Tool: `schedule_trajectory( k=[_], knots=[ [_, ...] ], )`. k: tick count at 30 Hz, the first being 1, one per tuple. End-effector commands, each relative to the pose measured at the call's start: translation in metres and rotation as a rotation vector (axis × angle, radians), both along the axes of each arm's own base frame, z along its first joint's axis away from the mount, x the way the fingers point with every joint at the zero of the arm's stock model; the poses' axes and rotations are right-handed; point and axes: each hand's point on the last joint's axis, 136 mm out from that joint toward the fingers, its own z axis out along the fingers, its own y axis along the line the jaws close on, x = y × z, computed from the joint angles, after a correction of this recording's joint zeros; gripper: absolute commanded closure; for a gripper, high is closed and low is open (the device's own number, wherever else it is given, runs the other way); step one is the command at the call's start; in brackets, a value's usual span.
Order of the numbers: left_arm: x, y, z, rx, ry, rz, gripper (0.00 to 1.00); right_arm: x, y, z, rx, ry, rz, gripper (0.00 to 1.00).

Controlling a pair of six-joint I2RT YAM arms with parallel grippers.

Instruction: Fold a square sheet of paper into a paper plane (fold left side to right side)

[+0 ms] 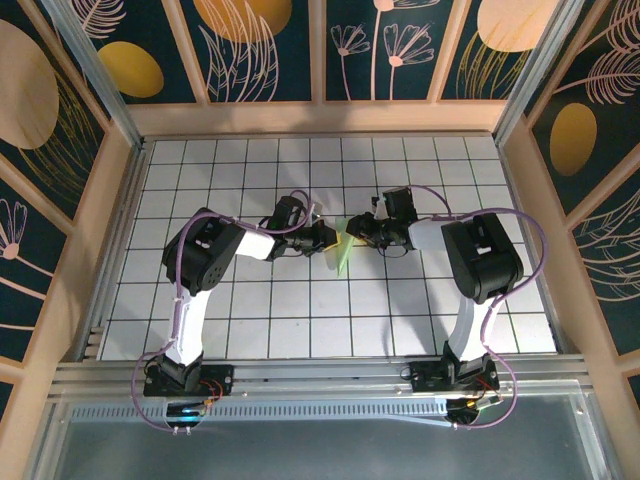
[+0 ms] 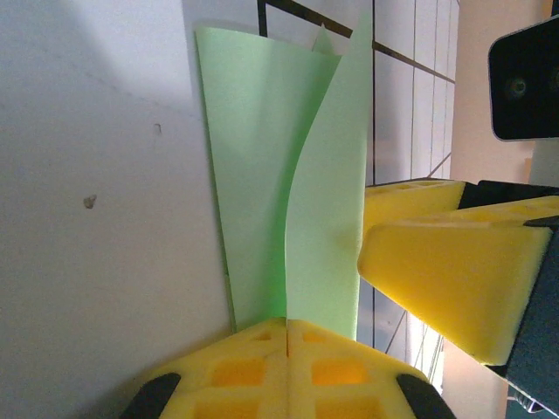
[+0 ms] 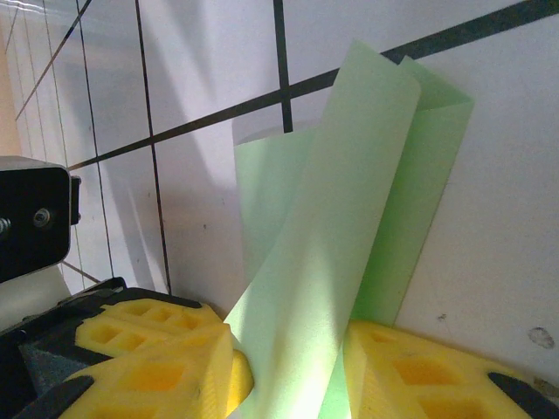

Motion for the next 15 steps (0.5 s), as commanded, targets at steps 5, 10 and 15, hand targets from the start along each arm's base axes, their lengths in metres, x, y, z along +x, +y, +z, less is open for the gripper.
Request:
schedule_trajectory(
  k=[5,10,15],
  knots=[
    [0.004,0.017,-0.021,0.085,0.004,0.03,0.99,-0.003,-0.004,-0.02,-0.071,0.034,-0.002,0.61],
    [0.003,0.026,-0.029,0.158,-0.011,0.037,1.0,-0.001,-0.003,-0.016,-0.07,0.026,-0.001,0.61],
    [0.006,0.027,-0.026,0.175,-0.035,0.037,1.0,-0.001,-0.003,-0.018,-0.074,0.031,-0.002,0.61]
  ],
)
